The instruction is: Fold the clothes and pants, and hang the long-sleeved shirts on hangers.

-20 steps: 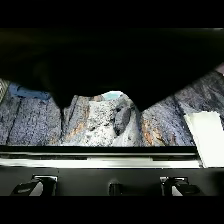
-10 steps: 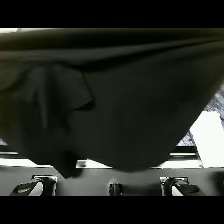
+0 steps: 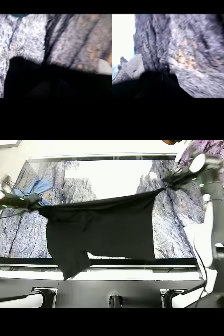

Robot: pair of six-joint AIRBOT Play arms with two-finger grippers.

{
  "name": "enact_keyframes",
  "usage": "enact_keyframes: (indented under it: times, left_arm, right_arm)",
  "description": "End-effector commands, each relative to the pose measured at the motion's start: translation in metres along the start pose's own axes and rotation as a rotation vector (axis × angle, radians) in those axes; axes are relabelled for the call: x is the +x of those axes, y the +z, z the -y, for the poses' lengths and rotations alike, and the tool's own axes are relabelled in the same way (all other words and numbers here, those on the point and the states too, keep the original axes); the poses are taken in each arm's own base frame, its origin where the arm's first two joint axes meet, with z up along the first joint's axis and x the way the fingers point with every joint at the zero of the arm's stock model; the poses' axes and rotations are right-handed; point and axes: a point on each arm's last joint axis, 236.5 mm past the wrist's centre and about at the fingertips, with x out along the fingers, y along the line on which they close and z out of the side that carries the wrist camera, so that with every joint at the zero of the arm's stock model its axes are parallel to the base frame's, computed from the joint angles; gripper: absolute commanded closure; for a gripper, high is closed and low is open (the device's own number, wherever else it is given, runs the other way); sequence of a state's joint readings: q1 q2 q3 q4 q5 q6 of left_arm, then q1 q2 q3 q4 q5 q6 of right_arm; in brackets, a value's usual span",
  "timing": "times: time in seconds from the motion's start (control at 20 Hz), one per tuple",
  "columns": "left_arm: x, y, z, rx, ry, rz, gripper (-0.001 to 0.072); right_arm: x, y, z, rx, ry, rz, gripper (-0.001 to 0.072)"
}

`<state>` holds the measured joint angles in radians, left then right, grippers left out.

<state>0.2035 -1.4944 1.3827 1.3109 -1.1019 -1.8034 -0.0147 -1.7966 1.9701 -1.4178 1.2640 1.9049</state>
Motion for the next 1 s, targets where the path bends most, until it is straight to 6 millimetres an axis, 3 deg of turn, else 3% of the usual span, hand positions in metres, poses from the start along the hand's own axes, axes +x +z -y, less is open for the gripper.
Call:
enact_keyframes:
  times: [0.0, 0.1, 0.15, 0.2, 0.3, 0.4, 0.45, 0.55, 0.65, 0.8, 0.95]
  left_arm:
    - [0.084, -0.029, -0.022, -0.079, 0.021, -0.169, 0.0689]
    - [0.093, -0.035, -0.023, -0.093, 0.019, -0.195, 0.0685]
    - [0.09, -0.034, -0.023, -0.091, 0.018, -0.194, 0.0645]
    - [0.084, -0.03, -0.022, -0.079, 0.013, -0.185, 0.0514]
    - [0.059, -0.019, -0.021, -0.037, 0.0, -0.169, 0.0095]
    - [0.019, -0.006, -0.028, 0.014, -0.013, -0.13, 0.0065]
    - [-0.005, 0.0, -0.037, 0.018, -0.013, -0.099, 0.0066]
    - [-0.046, -0.002, -0.061, 0.031, -0.004, -0.081, 0.0069]
    - [-0.075, -0.018, -0.093, -0.059, 0.005, -0.055, 0.0072]
    - [-0.084, -0.061, -0.119, -0.284, -0.094, 0.013, 0.0072]
    - [-0.065, -0.108, -0.127, -0.39, -0.121, -0.01, 0.0072]
  right_arm:
    - [0.075, -0.028, -0.018, 0.093, 0.117, -0.139, 0.0681]
    - [0.081, -0.035, -0.025, 0.114, 0.149, -0.174, 0.0676]
    - [0.08, -0.039, -0.027, 0.117, 0.156, -0.189, 0.0656]
    - [0.078, -0.043, -0.027, 0.116, 0.156, -0.207, 0.0601]
    - [0.064, -0.052, -0.027, 0.093, 0.15, -0.25, 0.0485]
    - [0.034, -0.059, -0.024, -0.028, 0.134, -0.266, 0.0278]
    - [0.016, -0.06, -0.019, -0.101, 0.11, -0.266, 0.0207]
    - [-0.021, -0.058, 0.003, -0.234, 0.014, -0.237, 0.021]
    - [-0.047, -0.059, 0.025, -0.29, -0.05, -0.224, 0.021]
    - [-0.062, -0.095, 0.052, -0.194, 0.093, -0.297, 0.0211]
    - [-0.065, -0.144, 0.077, -0.023, 0.292, -0.354, 0.0211]
